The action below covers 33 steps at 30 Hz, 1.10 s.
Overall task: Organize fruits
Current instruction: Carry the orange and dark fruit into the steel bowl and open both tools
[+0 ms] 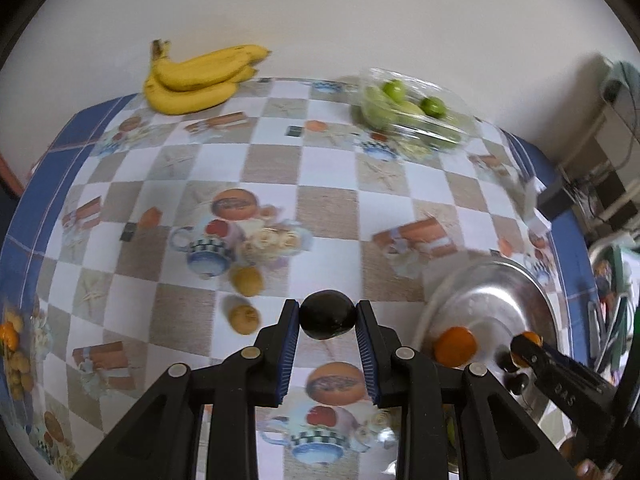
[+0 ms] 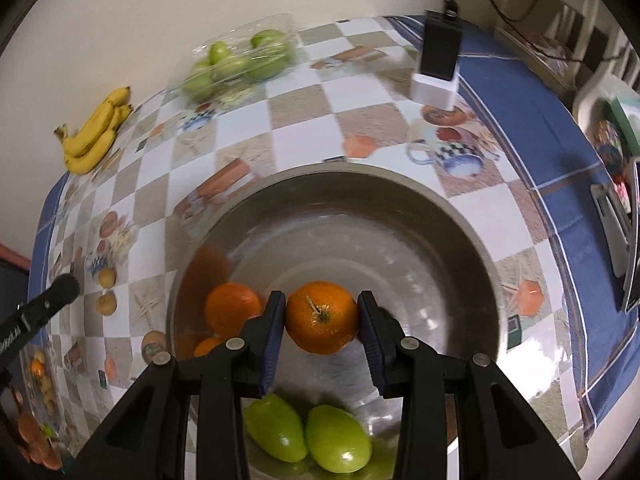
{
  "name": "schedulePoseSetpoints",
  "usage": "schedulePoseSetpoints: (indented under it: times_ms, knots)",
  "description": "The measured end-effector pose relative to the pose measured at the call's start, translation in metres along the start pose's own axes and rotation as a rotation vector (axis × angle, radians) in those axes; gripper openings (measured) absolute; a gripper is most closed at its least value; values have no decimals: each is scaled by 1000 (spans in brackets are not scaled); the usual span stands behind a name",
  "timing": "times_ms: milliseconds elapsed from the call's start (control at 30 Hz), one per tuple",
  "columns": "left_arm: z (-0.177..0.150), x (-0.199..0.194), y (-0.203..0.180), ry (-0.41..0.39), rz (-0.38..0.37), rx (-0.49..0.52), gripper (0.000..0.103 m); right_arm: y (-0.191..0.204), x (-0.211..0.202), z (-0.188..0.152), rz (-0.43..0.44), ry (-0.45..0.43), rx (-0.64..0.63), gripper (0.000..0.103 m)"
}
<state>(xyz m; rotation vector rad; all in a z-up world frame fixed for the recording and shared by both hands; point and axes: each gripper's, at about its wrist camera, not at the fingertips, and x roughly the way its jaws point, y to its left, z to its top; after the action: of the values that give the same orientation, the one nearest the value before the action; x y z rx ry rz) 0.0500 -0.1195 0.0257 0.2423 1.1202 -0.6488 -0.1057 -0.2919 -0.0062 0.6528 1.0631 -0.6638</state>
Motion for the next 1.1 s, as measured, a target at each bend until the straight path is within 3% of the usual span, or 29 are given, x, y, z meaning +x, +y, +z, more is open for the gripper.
schedulePoseSetpoints:
  times_ms: [333, 600, 1100]
  knots:
    - [-12, 4, -58, 24, -30, 154, 31, -34, -3, 4, -16, -5, 89, 38]
    - [-29, 13, -104, 52, -41, 289, 31, -38, 1, 6, 1, 2, 99, 39]
    - [-52, 29, -140, 90, -20, 422, 31, -39, 8, 6, 8, 18, 97, 39]
